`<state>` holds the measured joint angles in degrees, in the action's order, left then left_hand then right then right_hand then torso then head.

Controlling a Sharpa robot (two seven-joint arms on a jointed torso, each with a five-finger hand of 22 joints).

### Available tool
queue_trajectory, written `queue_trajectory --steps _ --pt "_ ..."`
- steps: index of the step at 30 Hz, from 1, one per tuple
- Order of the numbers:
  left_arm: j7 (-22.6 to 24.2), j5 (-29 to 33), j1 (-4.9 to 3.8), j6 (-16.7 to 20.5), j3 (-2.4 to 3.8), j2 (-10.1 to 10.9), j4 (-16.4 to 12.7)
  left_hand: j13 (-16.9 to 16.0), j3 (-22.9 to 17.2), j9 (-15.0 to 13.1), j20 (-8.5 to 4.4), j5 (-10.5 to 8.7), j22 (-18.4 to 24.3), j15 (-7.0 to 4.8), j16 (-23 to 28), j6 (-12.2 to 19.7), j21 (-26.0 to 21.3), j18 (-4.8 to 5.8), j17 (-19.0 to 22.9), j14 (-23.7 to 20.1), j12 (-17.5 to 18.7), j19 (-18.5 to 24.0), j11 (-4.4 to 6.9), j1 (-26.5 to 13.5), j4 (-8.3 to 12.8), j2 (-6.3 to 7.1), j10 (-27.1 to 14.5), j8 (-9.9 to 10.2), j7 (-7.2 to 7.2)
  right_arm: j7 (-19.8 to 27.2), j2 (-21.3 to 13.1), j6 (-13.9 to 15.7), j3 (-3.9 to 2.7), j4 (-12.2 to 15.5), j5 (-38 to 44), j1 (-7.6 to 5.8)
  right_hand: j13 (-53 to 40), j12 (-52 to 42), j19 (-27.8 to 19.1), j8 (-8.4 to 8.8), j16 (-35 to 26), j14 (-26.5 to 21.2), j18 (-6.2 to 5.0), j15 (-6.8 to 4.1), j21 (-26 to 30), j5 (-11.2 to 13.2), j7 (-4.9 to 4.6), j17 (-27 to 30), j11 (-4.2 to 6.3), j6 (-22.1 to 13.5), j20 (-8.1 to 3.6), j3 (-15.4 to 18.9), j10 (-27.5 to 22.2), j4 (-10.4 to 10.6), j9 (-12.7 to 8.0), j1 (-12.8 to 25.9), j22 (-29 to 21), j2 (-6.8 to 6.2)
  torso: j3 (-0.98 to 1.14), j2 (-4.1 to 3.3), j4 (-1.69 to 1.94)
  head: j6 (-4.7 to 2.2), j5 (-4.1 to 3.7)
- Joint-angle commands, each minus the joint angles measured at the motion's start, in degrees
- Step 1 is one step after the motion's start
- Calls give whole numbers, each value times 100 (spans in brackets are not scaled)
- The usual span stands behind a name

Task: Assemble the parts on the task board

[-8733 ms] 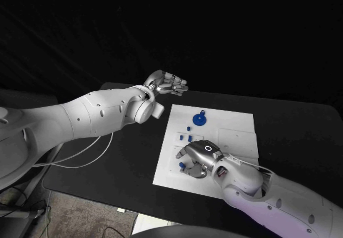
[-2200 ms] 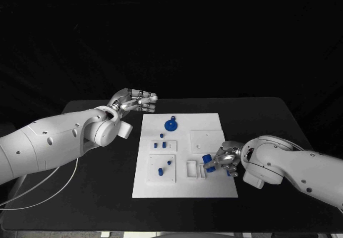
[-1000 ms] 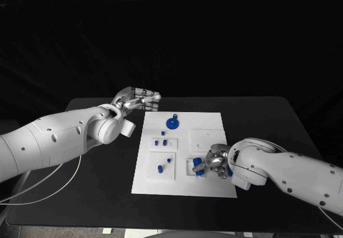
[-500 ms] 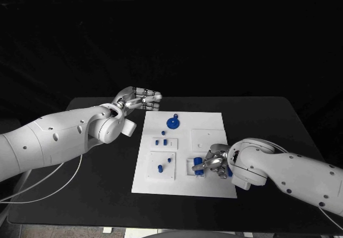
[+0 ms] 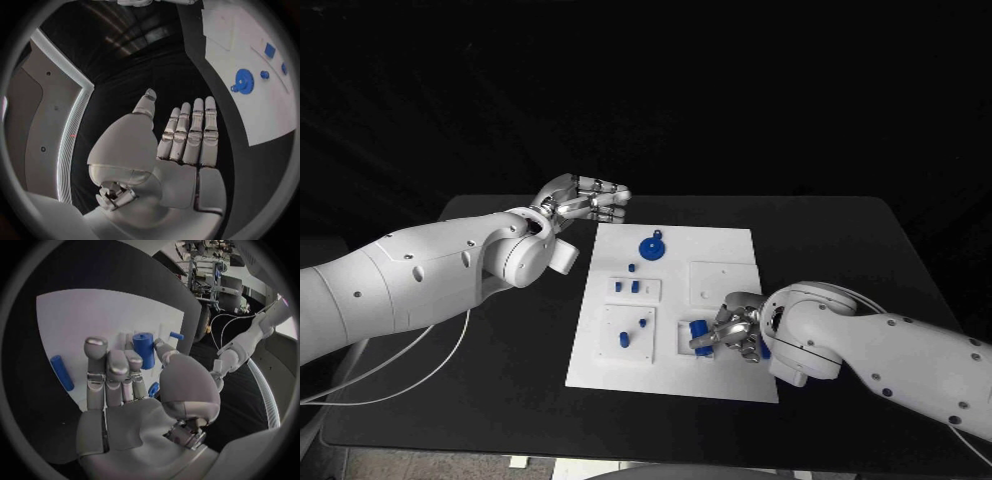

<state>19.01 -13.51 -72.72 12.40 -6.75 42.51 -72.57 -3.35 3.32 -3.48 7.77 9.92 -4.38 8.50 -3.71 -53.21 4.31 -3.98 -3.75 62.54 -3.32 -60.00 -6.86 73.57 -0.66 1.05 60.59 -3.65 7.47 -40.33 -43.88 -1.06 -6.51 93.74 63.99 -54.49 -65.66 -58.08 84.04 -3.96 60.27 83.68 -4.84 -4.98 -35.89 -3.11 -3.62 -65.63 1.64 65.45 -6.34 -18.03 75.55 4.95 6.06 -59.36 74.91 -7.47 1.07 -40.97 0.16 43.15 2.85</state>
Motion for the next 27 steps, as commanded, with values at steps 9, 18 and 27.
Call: queue_trajectory --steps 9,18,27 --pt "-2 21 -3 -84 3 -18 0 0 -33 7 10 3 5 1 25 38 6 -113 5 -19 -5 -13 -19 -20 -32 22 -53 19 26 52 8 112 2 63 262 9 -5 29 292 29 -42 7 84 -40 19 35 0 -8 14 56 -43 42 23 63 -15 85 229 -87 0 -2 2 -5 42" --pt "-22 21 -3 -87 3 -17 13 1 -36 8 11 5 5 2 26 58 5 -113 5 -26 -4 -10 -26 -26 -40 26 -62 21 31 161 7 195 2 76 247 9 -6 21 291 27 -52 10 54 -8 26 -1 -39 6 -22 -123 -6 1134 0 708 9 -98 221 -258 0 -1 2 6 67" --pt "-35 16 -3 -86 3 -15 19 1 -40 10 12 2 5 2 25 94 5 -114 5 -27 -3 -9 -33 -25 -44 33 -72 23 36 218 1 244 2 89 238 9 41 -9 289 30 -43 -1 26 4 47 -225 -49 57 -32 -175 17 1682 -27 712 112 -173 210 -89 0 0 0 8 87"
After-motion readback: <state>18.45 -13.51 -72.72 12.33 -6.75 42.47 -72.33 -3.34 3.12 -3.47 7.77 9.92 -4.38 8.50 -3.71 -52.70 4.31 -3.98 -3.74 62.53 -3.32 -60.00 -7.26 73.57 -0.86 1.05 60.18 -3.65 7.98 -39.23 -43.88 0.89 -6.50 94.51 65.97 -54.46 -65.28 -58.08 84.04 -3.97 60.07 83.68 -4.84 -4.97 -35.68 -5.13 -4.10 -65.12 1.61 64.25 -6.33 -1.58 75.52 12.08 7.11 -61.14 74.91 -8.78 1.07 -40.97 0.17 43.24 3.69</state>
